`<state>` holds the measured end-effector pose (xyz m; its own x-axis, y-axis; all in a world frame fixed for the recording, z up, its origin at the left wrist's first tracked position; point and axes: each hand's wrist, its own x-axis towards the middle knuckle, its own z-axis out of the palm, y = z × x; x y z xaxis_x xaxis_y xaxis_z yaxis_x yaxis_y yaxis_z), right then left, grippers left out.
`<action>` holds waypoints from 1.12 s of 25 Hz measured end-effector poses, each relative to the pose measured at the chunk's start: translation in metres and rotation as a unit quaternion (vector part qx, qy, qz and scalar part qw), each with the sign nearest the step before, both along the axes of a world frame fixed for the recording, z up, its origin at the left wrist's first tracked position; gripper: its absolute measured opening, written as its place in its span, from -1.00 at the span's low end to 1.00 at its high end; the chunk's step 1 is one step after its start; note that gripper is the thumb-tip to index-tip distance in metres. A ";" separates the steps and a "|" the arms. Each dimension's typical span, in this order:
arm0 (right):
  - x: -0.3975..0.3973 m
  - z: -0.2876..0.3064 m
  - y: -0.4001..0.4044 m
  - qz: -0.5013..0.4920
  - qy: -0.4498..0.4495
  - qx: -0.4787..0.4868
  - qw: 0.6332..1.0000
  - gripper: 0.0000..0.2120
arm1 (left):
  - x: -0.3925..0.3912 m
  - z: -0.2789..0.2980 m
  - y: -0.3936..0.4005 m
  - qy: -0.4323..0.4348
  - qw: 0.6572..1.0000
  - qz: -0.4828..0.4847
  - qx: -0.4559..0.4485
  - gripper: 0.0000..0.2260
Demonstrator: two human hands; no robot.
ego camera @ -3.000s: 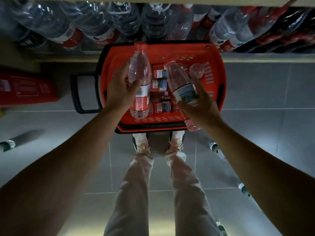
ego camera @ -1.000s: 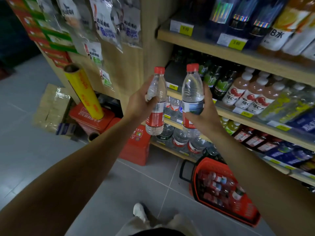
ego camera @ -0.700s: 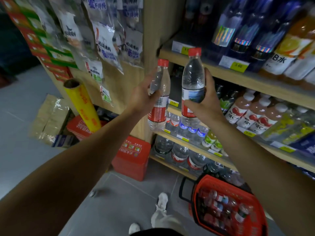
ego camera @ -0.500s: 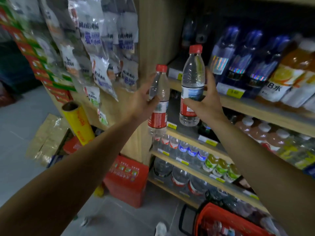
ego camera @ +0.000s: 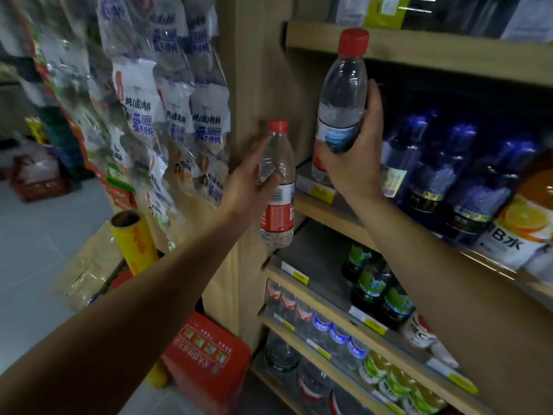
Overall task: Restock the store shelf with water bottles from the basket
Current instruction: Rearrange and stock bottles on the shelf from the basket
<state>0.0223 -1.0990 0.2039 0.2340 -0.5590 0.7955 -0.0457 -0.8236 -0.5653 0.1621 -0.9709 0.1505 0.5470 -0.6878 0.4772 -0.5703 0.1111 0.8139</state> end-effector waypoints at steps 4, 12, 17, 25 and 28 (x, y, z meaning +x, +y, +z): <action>0.015 -0.009 -0.015 -0.017 0.007 0.002 1.000 -0.14 | 0.007 0.001 -0.016 0.003 1.000 0.026 -0.010 -0.41; 0.042 -0.020 -0.032 0.000 -0.013 0.101 0.995 -0.13 | 0.013 -0.003 -0.034 0.010 0.999 0.038 -0.007 -0.39; 0.046 -0.035 -0.046 0.009 0.015 0.174 0.985 -0.03 | 0.020 -0.010 -0.043 -0.002 1.000 0.025 -0.013 -0.38; 0.039 -0.034 -0.052 -0.002 0.100 0.180 0.979 -0.02 | 0.022 -0.014 -0.053 0.004 1.000 0.000 -0.019 -0.38; 0.031 -0.029 -0.046 -0.028 0.132 0.135 0.982 0.04 | 0.026 -0.018 -0.055 0.005 1.000 -0.004 -0.016 -0.37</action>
